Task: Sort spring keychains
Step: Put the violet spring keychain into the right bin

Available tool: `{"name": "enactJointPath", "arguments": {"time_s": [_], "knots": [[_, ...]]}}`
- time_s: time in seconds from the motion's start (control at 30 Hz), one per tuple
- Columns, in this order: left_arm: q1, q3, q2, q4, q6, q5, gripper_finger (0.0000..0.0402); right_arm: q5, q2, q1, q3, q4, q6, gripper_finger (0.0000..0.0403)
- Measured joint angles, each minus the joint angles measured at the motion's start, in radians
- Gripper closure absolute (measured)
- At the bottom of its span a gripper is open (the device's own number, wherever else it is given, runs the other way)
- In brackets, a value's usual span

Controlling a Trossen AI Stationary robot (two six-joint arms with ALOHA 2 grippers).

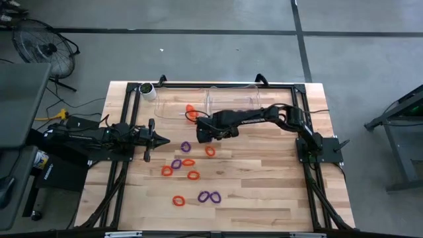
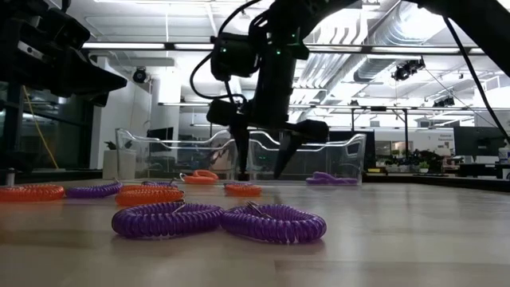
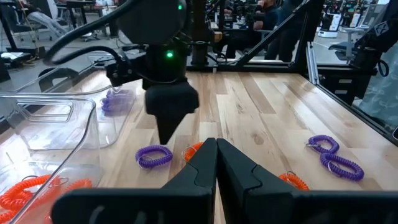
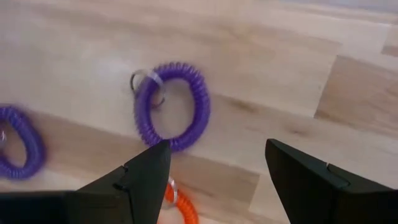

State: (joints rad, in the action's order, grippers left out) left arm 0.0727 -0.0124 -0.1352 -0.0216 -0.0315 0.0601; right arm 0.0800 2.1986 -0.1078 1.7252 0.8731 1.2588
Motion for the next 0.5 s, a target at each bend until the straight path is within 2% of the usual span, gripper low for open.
{"name": "enactJointPath", "arguments": {"time_s": [0.5], "knots": [[0.0, 0.0, 0.0, 0.0, 0.0, 0.0, 0.0399, 0.008, 0.026, -0.001, -0.001, -0.021, 0.163, 0.0146]]}}
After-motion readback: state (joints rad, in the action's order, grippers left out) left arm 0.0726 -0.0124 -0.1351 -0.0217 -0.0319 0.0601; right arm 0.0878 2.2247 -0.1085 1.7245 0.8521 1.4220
